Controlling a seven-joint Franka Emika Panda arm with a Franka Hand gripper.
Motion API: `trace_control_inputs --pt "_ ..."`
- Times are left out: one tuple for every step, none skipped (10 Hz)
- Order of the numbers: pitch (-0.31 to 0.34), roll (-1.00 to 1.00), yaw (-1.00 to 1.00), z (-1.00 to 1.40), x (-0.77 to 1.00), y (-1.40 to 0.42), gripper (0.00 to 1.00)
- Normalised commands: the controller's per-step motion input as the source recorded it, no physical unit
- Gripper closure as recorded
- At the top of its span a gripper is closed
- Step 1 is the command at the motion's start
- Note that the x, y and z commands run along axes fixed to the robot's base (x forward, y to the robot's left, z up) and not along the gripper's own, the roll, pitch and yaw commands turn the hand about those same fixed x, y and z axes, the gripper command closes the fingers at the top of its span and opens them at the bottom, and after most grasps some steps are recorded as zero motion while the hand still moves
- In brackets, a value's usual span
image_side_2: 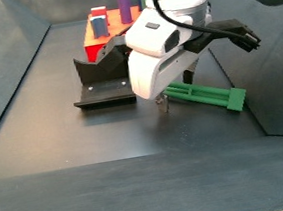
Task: Pick up the 3 prong object. Move up. Rotate the 3 prong object. Place the 3 prong object on the fixture. Regrasp the 3 prong object. Move to above the board. Insert the 3 prong object.
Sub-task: Pick up the 3 prong object, then move up.
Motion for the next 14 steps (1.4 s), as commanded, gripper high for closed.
trace_control_inputs --pt "-0.036 0.0 0.0 -0.02 0.0 0.0 0.0" --pt "0.0 0.0 0.0 0.0 0.0 0.0 0.0" --pt "0.0 0.0 0.0 0.0 0.0 0.0 1.0" --pt "0.0 0.0 0.0 0.0 0.0 0.0 1.0" --pt "0.0 0.0 0.0 0.0 0.0 0.0 1.0" --pt "0.0 0.0 0.0 0.0 0.0 0.0 1.0" --pt "0.0 0.0 0.0 0.0 0.0 0.0 1.0" --pt "0.0 0.0 0.0 0.0 0.0 0.0 1.0" --pt "0.0 0.0 0.0 0.0 0.0 0.0 1.0" --pt "0.0 0.0 0.0 0.0 0.0 0.0 1.0" --pt "0.0 0.0 0.0 0.0 0.0 0.0 1.0" --pt "0.0 0.0 0.0 0.0 0.0 0.0 1.0" --pt "0.0 0.0 0.0 0.0 0.0 0.0 1.0" --pt "0.0 0.0 0.0 0.83 0.0 0.0 1.0"
